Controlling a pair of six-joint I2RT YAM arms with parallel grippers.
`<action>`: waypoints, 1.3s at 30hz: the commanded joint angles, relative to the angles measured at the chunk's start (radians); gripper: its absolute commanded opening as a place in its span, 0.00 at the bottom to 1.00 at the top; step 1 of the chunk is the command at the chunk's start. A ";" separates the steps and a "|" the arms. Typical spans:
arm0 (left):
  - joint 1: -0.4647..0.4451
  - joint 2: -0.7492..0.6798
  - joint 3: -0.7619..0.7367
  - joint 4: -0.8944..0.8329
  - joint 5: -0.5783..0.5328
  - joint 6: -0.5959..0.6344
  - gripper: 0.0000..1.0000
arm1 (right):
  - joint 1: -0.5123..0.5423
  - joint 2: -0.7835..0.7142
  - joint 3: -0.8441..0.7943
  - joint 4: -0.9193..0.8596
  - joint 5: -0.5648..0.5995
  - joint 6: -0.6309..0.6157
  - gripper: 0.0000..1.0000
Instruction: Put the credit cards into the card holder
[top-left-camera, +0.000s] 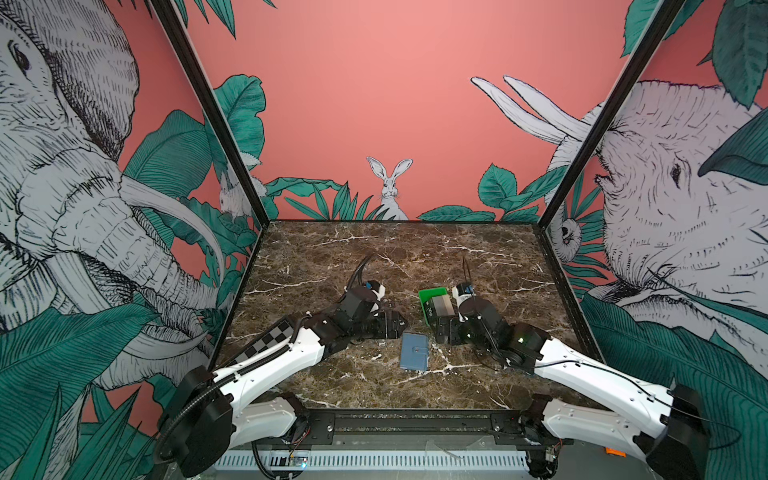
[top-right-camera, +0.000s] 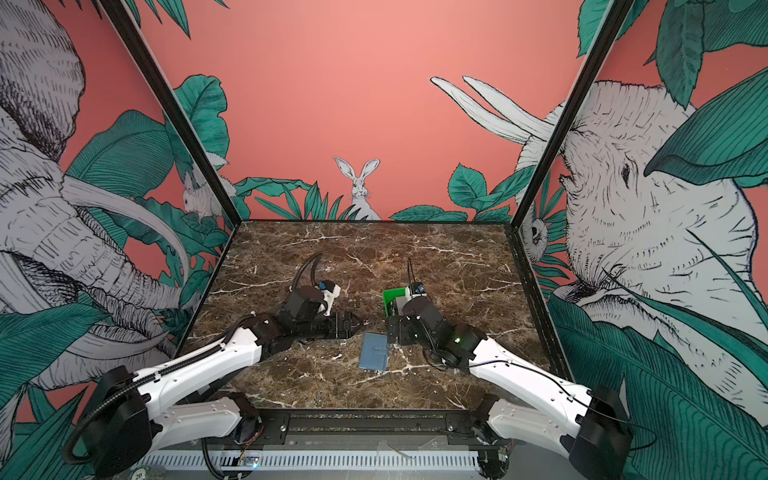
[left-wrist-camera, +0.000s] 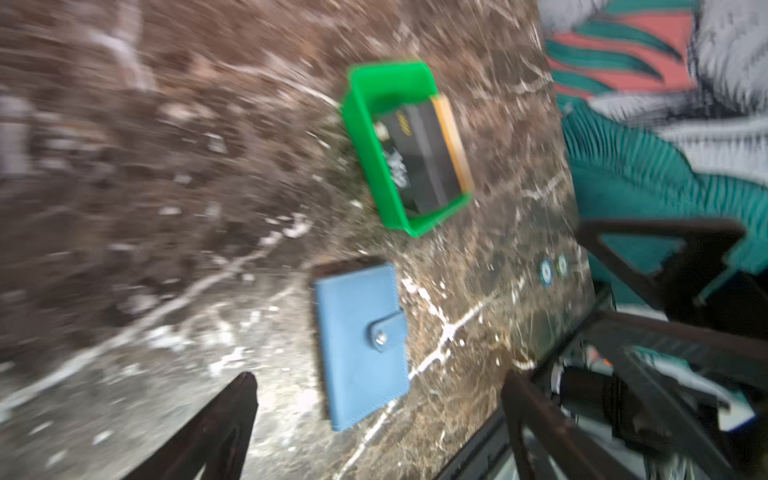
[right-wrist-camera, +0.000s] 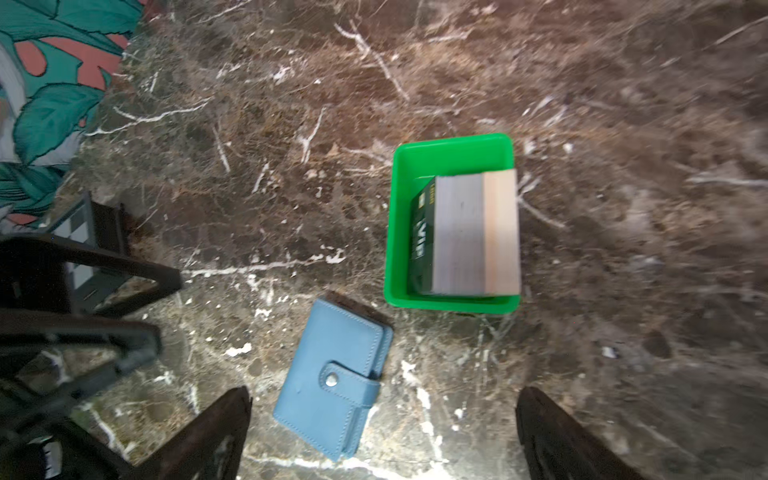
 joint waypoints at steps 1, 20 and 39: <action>0.088 -0.084 -0.009 -0.107 -0.053 0.077 0.99 | -0.051 -0.063 0.011 -0.027 0.080 -0.089 0.98; 0.608 -0.147 -0.120 0.097 -0.200 0.483 0.99 | -0.709 -0.078 -0.075 0.108 -0.110 -0.349 0.98; 0.722 0.133 -0.289 0.649 -0.298 0.729 0.99 | -0.851 0.042 -0.287 0.541 0.102 -0.437 0.98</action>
